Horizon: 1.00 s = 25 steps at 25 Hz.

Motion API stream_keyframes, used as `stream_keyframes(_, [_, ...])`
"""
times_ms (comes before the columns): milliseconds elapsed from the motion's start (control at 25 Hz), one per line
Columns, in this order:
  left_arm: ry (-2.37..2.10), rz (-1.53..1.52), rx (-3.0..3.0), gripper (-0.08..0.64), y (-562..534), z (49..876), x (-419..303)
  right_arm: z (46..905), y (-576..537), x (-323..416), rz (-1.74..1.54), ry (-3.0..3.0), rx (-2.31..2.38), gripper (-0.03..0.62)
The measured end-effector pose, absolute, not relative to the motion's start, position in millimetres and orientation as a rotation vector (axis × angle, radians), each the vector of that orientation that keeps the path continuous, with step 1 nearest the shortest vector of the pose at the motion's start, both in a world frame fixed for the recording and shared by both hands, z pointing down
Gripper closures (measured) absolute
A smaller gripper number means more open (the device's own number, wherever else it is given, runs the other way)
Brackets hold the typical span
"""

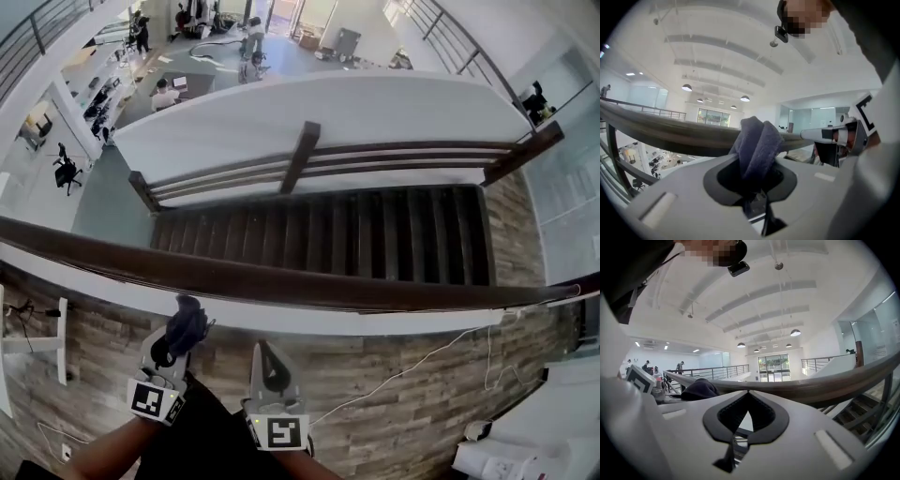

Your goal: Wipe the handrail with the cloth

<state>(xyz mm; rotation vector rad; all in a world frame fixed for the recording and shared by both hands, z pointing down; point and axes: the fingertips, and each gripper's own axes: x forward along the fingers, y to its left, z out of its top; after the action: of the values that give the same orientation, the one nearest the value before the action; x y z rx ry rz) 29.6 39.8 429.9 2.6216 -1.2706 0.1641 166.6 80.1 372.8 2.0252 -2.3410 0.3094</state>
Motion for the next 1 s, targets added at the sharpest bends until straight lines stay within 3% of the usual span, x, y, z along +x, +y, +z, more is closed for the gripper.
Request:
stream_keyframes(320, [-1.442,0.050,2.654,0.506,36,381,20,328,67,175,0.152,-2.417,1.992,0.592])
stream_keyframes(1000, [-1.449,-0.043,2.657,0.506,32,367,7,321,44,163,0.060,-2.380,2.015,0.592])
